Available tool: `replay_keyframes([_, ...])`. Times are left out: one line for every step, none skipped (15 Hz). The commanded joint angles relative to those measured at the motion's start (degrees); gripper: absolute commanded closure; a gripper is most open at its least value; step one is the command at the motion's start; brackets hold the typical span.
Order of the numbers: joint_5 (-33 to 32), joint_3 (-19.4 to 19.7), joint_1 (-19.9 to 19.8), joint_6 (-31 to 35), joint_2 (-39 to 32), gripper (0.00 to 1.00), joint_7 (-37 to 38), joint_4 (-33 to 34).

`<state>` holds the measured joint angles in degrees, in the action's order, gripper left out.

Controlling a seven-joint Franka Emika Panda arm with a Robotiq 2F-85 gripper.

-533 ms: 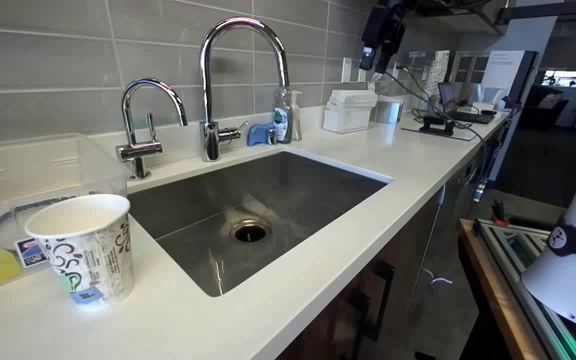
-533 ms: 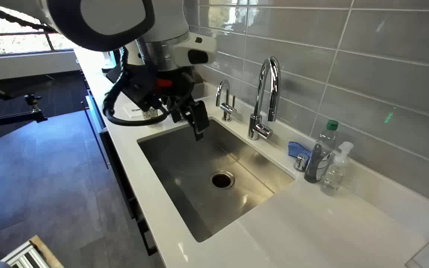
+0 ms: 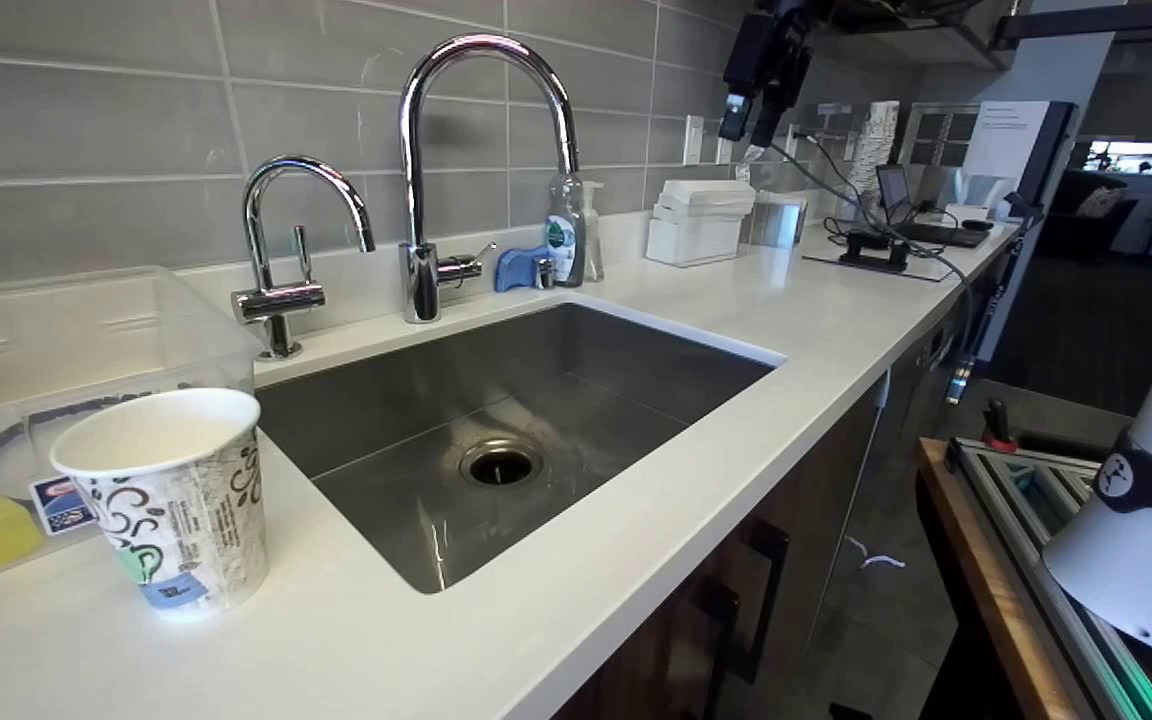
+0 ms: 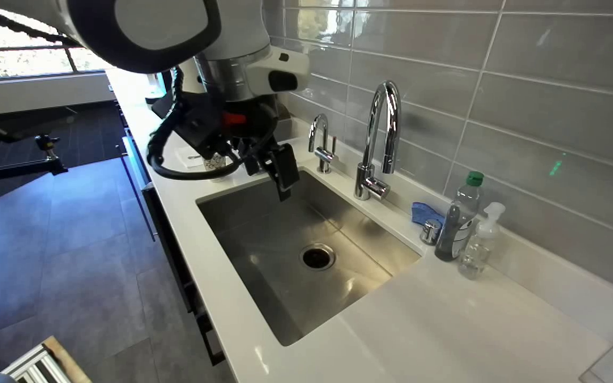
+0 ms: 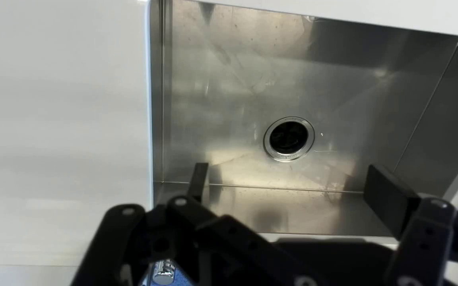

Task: Push the faucet on the left to the left.

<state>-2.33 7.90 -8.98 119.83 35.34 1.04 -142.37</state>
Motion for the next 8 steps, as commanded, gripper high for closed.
replay_keyframes([0.13,-0.15,-0.19,-0.19,-0.05,0.00,-0.12,0.16])
replay_keyframes([-1.66,-1.69,-0.73,0.81,-0.45,0.00,1.34,0.37])
replay_keyframes([-0.98,-2.56,0.47,1.52,-0.74,0.00,1.38,1.41])
replay_keyframes([-2.23,-4.74,1.15,2.13,-1.29,0.00,1.93,2.94])
replay_keyframes([-3.13,-6.45,1.69,3.00,-1.91,0.00,2.25,4.37])
replay_keyframes([-3.99,-8.63,2.46,2.60,-2.99,0.00,2.90,6.90])
replay_keyframes([-5.73,-10.94,2.64,2.37,-4.20,0.00,3.89,9.14])
replay_keyframes([-7.54,-12.82,2.83,1.92,-5.29,0.00,4.67,11.46])
